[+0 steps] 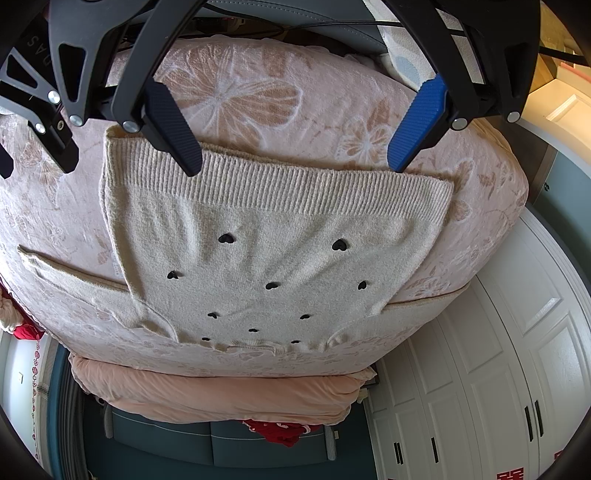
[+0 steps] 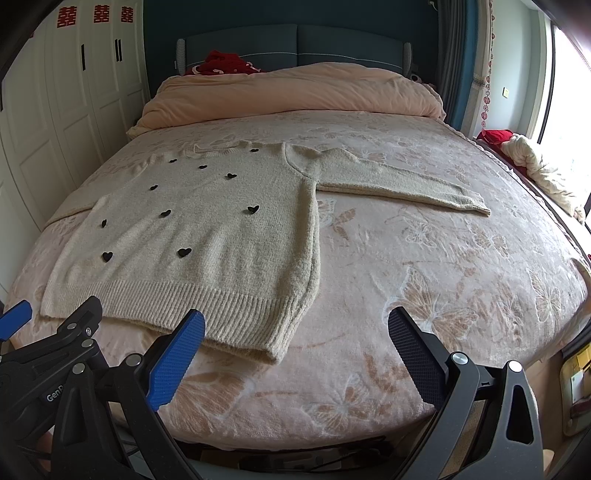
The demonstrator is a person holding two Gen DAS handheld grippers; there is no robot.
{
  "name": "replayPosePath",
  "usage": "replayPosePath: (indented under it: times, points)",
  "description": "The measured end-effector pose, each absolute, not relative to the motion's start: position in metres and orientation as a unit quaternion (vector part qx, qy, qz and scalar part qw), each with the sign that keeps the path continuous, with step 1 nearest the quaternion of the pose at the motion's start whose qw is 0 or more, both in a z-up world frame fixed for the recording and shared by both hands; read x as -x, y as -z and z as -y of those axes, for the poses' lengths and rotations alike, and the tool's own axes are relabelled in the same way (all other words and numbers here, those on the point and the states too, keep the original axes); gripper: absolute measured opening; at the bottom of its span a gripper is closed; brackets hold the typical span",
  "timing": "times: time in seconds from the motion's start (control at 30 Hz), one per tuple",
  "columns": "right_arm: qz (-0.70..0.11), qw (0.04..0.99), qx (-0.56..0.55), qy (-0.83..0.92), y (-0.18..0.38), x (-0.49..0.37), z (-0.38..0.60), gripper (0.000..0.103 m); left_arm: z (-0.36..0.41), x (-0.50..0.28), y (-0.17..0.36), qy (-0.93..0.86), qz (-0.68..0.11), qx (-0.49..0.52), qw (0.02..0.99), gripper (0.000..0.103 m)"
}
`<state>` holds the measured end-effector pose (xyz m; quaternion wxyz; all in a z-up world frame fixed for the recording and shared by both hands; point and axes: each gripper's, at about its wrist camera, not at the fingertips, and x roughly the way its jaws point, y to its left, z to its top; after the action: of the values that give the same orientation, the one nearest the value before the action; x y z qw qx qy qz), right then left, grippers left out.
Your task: Fold small clothes
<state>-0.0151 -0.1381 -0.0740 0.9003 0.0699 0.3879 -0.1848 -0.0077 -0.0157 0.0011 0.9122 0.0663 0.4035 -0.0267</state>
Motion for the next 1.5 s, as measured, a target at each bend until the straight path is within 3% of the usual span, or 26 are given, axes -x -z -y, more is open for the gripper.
replayPosePath:
  times: [0.83,0.97,1.13,1.3,1.4,1.5]
  points:
    - [-0.391,0.902,-0.083,0.165,0.081,0.008,0.155,0.098,0.014,-0.001,0.000,0.024,-0.400,-0.055,0.914,0.098]
    - [-0.368,0.898,-0.140,0.196,0.076,-0.004,0.242,0.098,0.006,-0.023,-0.008,0.021,-0.388,-0.014,0.921,0.098]
    - [-0.325,0.864,-0.283,0.262,0.099,-0.020,0.417,0.098,0.013,-0.063,-0.004,0.016,-0.377,0.014,0.926,0.098]
    - [-0.316,0.840,-0.324,0.298,0.133,-0.053,0.522,0.098,0.051,-0.103,0.008,0.025,-0.376,0.008,0.926,0.098]
    - [-0.305,0.832,-0.358,0.294,0.154,-0.073,0.563,0.093,0.074,-0.124,0.019,0.031,-0.378,0.004,0.925,0.098]
    - [-0.307,0.825,-0.382,0.283,0.174,-0.098,0.589,0.082,0.092,-0.142,0.032,0.038,-0.383,0.001,0.923,0.098]
